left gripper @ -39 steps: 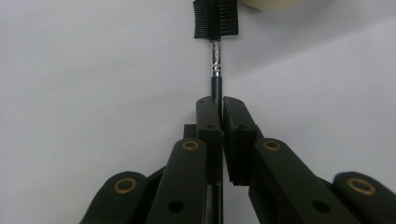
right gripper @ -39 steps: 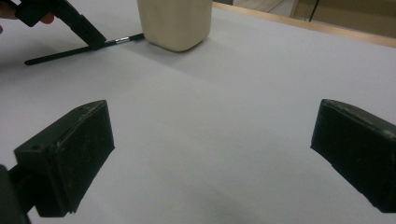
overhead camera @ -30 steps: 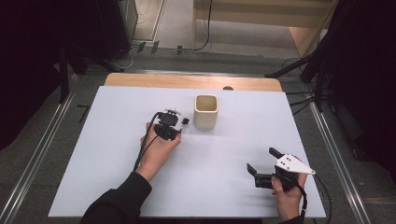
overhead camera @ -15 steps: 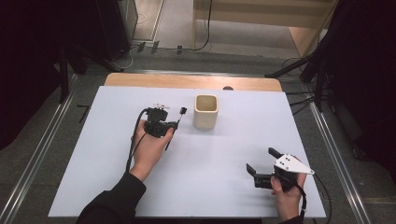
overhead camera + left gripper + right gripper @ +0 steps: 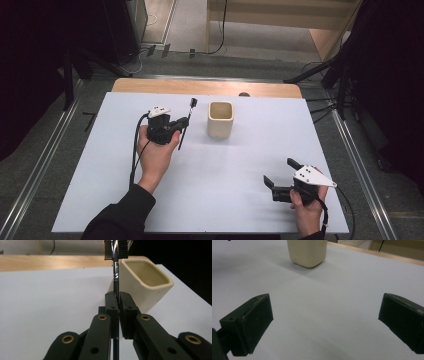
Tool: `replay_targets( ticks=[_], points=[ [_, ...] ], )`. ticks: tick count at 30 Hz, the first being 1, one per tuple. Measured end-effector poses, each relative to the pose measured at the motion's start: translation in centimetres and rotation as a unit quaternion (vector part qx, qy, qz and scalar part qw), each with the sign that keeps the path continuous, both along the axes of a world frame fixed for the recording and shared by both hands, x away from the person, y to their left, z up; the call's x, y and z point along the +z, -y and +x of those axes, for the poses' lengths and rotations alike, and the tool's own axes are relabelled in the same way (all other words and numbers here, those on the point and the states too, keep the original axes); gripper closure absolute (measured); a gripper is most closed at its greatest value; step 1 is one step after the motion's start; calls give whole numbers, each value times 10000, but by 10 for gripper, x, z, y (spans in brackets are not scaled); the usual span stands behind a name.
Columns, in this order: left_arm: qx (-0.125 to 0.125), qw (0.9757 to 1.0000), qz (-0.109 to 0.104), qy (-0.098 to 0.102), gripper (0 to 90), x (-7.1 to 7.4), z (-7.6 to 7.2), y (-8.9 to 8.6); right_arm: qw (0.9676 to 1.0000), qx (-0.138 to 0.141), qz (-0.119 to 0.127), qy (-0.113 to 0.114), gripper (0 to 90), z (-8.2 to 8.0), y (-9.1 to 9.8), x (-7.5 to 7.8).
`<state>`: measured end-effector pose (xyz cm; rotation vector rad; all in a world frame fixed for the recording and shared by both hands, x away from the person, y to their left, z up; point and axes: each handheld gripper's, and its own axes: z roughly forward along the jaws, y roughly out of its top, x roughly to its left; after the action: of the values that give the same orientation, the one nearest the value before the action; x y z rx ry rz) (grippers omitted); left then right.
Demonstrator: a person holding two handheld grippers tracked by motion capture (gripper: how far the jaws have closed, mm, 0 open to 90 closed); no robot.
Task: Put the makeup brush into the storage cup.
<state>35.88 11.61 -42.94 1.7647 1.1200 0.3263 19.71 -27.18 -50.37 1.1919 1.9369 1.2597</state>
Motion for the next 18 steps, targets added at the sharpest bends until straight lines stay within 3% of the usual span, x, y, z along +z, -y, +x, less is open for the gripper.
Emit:
replay_targets(
  ticks=[5, 9, 14, 18],
  points=[
    [-142, 9991, -348, 174, 874, 1, 0, -1, 10000, 10, 40, 18, 0, -1, 0, 0],
    [-163, 9979, -489, 390, 874, 4, -1, -2, 10000, 6, 58, 10, 0, 0, 1, 0],
    [-312, 9940, -915, 518, 874, 6, 0, -4, 10000, -3, 60, 18, 0, -1, 0, 0],
    [-356, 9923, -1021, 602, 874, 4, 2, -4, 10000, 7, 78, 20, 0, 0, 1, 0]
  ],
)
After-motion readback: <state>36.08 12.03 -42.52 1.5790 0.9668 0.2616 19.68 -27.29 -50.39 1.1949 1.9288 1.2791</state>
